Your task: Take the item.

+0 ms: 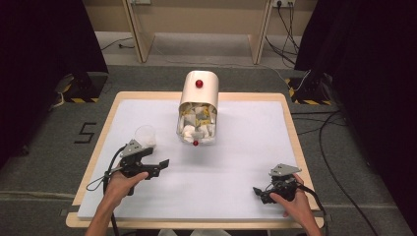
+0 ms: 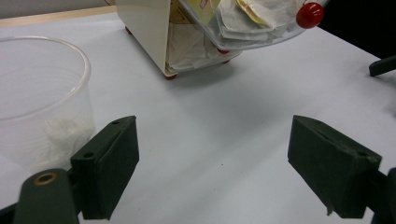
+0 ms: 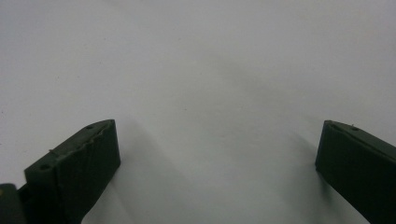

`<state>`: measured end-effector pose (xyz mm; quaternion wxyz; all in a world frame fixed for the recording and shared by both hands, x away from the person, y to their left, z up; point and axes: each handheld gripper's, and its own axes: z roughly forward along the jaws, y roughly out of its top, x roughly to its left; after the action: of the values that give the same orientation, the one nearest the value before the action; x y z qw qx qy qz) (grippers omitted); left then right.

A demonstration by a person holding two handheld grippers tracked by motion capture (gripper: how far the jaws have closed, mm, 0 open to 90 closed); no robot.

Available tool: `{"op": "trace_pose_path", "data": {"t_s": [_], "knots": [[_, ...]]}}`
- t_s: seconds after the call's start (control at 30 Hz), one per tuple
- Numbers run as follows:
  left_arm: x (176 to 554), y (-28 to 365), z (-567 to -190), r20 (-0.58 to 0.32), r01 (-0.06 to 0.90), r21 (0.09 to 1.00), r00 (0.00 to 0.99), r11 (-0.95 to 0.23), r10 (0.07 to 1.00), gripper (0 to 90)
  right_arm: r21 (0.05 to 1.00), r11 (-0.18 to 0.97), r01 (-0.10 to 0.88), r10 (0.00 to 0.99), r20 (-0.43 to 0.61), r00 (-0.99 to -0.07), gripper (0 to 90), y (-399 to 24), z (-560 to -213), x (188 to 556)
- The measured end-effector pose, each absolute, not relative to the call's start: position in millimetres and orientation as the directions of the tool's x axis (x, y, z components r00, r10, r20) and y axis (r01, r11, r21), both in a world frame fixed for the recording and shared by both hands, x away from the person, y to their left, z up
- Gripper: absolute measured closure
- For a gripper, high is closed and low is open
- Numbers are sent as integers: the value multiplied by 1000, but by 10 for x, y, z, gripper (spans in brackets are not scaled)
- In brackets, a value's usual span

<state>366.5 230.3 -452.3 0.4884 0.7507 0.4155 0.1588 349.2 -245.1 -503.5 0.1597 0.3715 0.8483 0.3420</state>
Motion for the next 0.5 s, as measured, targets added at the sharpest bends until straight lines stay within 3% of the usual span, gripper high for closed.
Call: {"op": "trace_pose_path", "data": {"t_s": [0.5], "knots": [[3578,2276,-4707,-159,477,854,617,-206,770,156,699,490,521,739,-17,-673,4,-2451,-5035,3492]]}}
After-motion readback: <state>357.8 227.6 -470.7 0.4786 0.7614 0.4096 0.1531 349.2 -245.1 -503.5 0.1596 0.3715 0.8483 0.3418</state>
